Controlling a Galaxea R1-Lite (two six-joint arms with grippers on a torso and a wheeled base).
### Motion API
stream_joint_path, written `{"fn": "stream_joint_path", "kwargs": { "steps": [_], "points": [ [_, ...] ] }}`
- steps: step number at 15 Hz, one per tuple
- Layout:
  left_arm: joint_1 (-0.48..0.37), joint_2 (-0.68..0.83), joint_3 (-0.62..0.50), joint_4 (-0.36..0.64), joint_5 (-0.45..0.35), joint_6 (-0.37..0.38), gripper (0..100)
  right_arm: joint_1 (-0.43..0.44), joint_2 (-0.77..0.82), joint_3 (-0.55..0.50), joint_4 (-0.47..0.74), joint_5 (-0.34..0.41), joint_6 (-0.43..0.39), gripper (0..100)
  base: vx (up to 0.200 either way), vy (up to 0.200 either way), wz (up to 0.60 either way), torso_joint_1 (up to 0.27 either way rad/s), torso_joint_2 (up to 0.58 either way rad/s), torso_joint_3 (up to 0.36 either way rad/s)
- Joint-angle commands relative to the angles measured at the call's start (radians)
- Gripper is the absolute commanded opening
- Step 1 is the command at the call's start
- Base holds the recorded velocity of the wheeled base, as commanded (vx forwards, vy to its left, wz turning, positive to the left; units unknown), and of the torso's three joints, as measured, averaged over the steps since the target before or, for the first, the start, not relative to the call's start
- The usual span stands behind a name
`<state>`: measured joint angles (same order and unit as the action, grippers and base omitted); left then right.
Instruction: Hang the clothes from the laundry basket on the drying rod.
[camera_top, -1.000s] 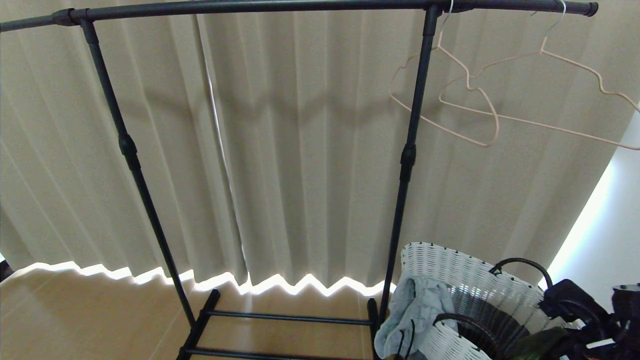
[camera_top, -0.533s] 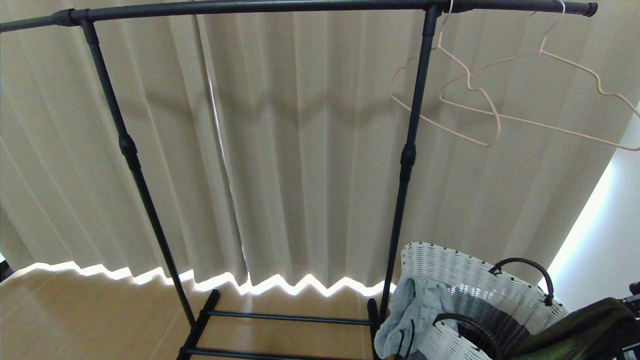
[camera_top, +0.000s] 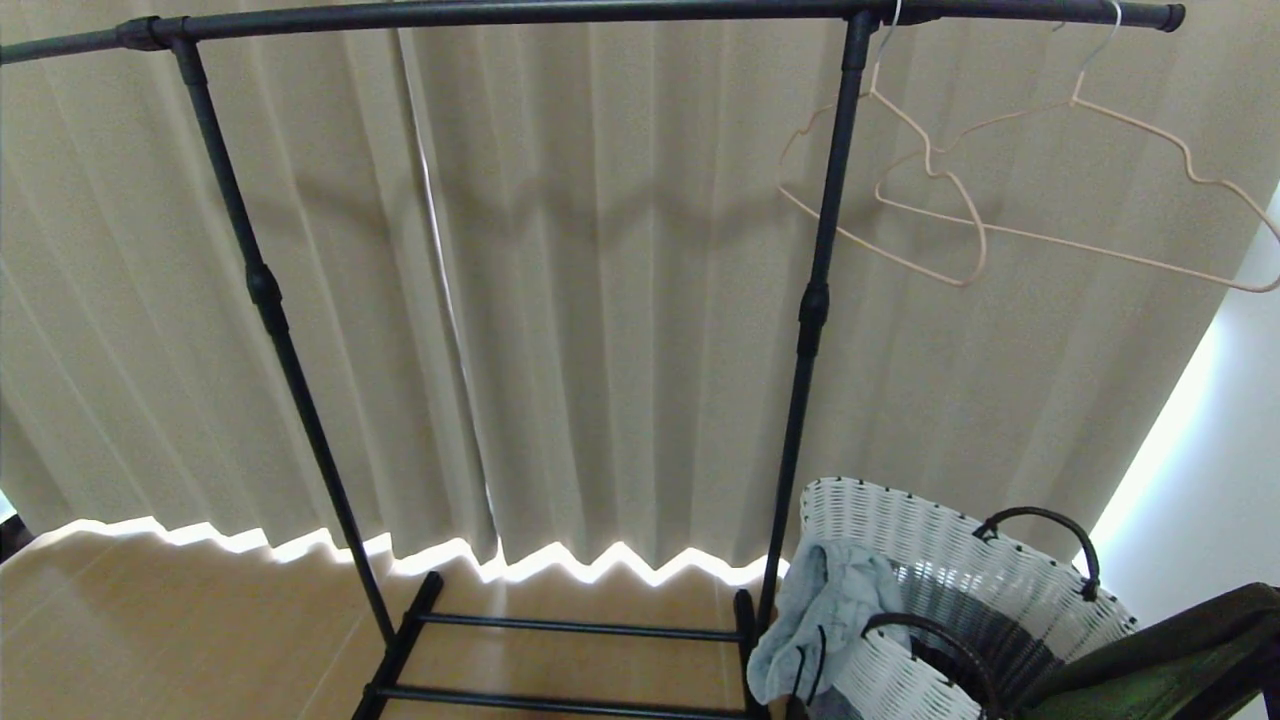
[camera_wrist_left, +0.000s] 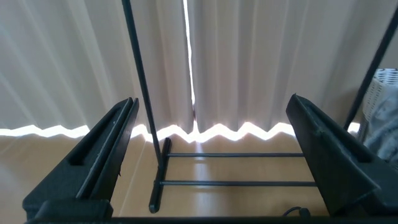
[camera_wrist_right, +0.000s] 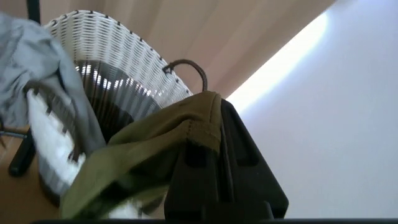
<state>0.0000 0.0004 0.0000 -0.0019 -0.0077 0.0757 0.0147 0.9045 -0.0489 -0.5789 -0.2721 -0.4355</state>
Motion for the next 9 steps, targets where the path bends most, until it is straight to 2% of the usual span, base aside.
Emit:
{"fn": "stream_joint_path", "kwargs": {
  "steps": [1,8,9],
  "points": [
    [0.0,0.001,0.0,-0.001,0.0,0.001,100,0.001,-0.006,-0.002,-0.001,0.001,0.0,0,-0.2,0.0,0.0,-0.002,0.01,0.007],
    [0.0,0.001,0.0,-0.001,0.0,0.002,100,0.001,-0.002,-0.005,-0.002,-0.001,-0.015,0,0.0,0.0,0.0,0.0,0.0,0.0],
    [0.0,0.001,0.0,-0.001,0.0,0.002,100,0.001,-0.001,-0.005,-0.001,0.001,-0.022,0,0.0,0.2,0.0,-0.002,0.01,0.002]
  ]
}}
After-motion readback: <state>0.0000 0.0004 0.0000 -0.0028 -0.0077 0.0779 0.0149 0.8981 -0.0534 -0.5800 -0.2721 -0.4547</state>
